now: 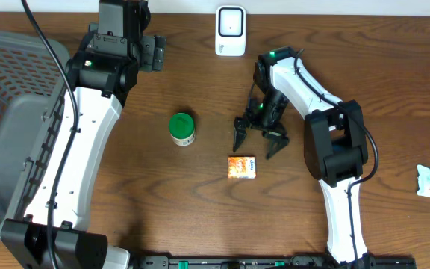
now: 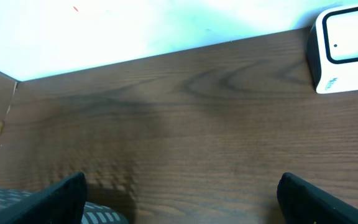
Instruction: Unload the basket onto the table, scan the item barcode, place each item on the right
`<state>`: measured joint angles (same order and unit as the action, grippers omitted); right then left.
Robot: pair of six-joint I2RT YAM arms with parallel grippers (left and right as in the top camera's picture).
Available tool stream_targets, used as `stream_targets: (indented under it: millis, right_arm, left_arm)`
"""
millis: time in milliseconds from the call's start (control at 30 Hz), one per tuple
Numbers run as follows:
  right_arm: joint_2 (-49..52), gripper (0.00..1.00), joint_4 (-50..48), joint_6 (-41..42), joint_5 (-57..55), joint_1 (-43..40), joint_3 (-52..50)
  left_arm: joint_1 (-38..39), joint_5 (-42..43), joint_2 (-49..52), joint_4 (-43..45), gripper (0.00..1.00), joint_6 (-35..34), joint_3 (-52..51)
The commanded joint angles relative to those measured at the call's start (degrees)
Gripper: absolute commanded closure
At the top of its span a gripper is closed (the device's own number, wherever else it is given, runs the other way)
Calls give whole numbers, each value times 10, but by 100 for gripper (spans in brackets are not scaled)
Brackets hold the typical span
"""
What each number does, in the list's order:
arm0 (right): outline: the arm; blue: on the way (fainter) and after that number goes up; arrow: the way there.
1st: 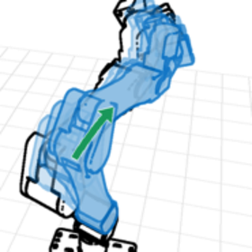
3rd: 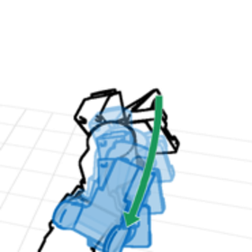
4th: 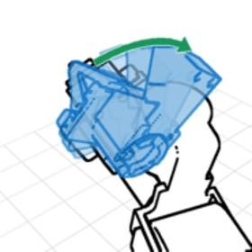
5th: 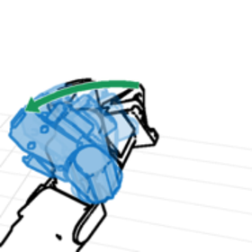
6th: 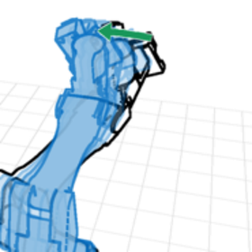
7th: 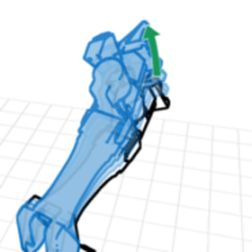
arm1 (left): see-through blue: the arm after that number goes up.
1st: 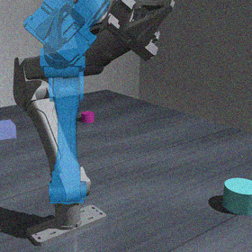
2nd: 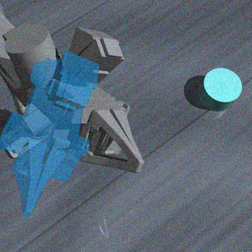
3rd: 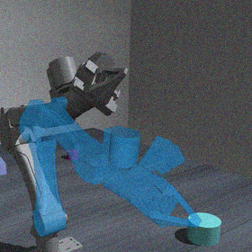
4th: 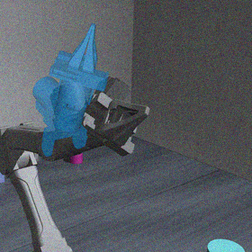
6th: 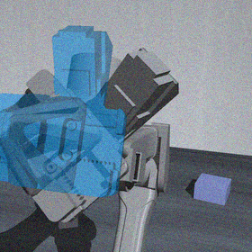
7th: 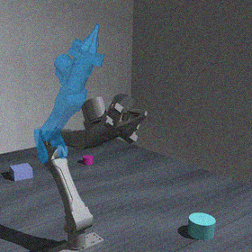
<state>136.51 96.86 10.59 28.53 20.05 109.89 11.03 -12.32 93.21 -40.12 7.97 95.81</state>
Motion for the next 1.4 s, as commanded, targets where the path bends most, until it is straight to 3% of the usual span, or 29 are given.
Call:
stream_targets:
  millis: [0,567,833,900,1033,1100,1367]
  right_arm:
    - [15,1,-4,17,-144,4,5]
    - [14,1,-116,159,-171,143,-4]
    - [14,1,-161,196,-196,150,-103]
    - [14,7,-174,196,-191,150,-132]
    - [14,33,-187,196,-191,153,-166]
    - [14,42,-186,196,-189,153,-167]
    - [14,42,-159,143,-118,121,-159]
  left_arm:
    - [-1,-3,-8,-2,2,4,0]
    - [-1,-3,-7,-2,2,4,0]
    - [-1,-3,-7,-2,2,4,0]
    - [-1,-3,-7,-2,2,4,0]
    - [-1,-3,-7,-2,2,4,0]
    - [-1,-3,-7,-2,2,4,0]
    - [-1,-3,-7,-2,2,4,0]
